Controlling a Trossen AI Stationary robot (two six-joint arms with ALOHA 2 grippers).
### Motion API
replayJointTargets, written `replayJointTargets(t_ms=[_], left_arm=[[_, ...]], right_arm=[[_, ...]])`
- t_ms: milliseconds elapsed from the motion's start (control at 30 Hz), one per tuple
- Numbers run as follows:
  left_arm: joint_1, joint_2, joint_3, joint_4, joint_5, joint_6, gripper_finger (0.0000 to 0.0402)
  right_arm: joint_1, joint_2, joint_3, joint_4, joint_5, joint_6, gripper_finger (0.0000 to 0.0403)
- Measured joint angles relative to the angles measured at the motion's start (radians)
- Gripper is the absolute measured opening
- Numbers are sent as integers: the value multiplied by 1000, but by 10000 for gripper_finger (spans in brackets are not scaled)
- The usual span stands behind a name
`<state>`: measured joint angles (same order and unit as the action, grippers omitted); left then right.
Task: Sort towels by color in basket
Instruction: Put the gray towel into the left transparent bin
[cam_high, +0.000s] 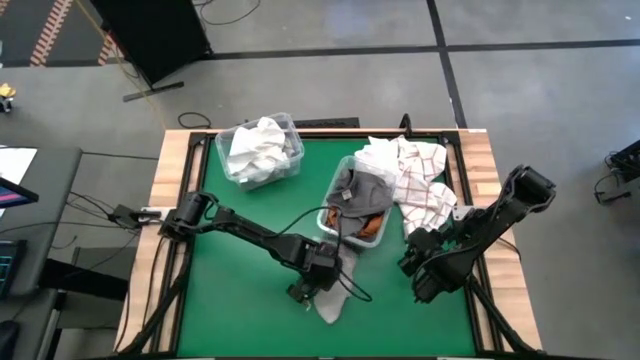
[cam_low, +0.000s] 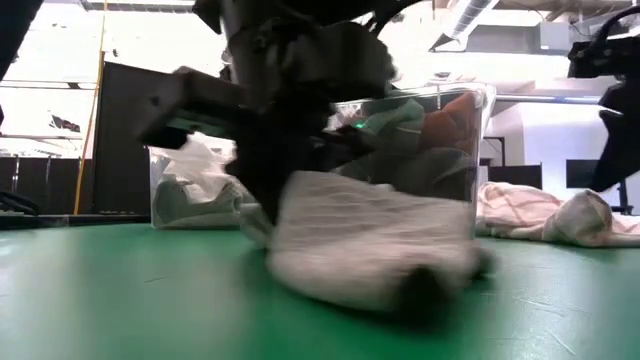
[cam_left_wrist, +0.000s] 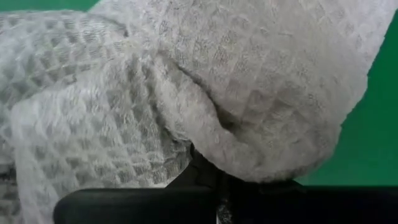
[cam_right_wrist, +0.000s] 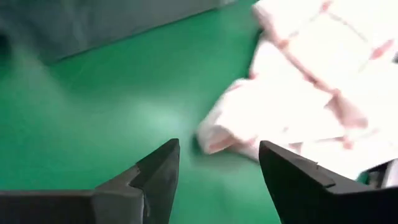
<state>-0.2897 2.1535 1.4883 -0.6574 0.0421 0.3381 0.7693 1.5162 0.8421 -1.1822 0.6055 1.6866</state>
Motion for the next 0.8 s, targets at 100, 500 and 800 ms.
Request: replayJointTargets(t_ms=[100,500,800], left_arm=[[0,-41,-5,-89,-11,-5,7],[5,-366,-10,-423,-254,-87,5],[84,-659,-8,-512,-514,-136,5]], right_arm=[[-12,-1,0,-20,14,6,248],[-27,3,-1,-60,33,7,248],[-27,3,-1,-38,79,16,248]])
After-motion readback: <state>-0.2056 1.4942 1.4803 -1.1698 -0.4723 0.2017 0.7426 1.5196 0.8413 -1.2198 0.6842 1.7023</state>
